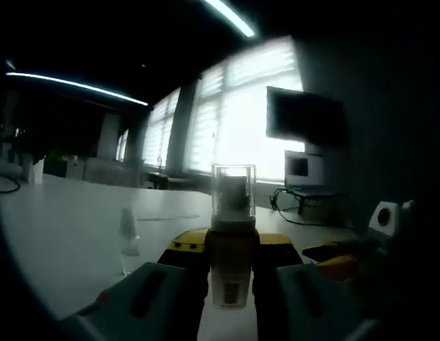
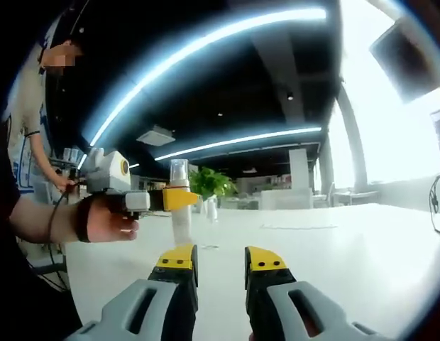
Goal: Clamp pump bottle remove cover press pump head put on cover
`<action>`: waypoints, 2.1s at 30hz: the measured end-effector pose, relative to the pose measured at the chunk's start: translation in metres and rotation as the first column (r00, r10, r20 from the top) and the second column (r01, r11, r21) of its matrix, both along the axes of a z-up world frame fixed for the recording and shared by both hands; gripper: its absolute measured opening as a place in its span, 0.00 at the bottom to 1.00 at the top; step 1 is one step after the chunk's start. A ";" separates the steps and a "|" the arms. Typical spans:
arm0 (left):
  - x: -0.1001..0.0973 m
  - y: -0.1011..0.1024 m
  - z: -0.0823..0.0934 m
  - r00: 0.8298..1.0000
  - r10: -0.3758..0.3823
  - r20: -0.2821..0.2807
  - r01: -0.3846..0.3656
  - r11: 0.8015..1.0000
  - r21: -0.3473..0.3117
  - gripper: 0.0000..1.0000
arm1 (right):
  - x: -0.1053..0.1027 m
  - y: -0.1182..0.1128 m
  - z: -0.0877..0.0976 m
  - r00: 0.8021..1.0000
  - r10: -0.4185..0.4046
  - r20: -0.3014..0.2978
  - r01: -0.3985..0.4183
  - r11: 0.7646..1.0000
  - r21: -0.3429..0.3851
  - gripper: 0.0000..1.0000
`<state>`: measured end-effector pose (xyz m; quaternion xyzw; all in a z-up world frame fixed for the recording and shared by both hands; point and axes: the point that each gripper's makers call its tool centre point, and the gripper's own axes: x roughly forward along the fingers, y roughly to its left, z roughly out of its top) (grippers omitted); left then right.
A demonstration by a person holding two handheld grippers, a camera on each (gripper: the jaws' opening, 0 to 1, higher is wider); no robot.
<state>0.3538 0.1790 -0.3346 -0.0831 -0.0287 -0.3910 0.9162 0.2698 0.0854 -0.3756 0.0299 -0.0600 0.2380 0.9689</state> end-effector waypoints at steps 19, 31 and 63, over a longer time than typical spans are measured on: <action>0.054 -0.036 0.004 0.996 0.052 0.067 -0.057 0.996 0.074 0.13 | -0.001 -0.003 0.001 1.000 0.005 -0.012 -0.005 0.999 0.038 0.19; 0.080 -0.052 -0.013 0.994 0.082 0.071 -0.090 0.989 0.121 0.13 | 0.000 -0.004 -0.001 1.000 0.005 -0.023 -0.004 0.999 0.046 0.18; 0.112 -0.072 -0.057 0.984 0.175 0.037 -0.178 0.972 0.151 0.13 | -0.001 -0.005 0.002 1.000 0.005 -0.018 -0.004 0.997 0.074 0.16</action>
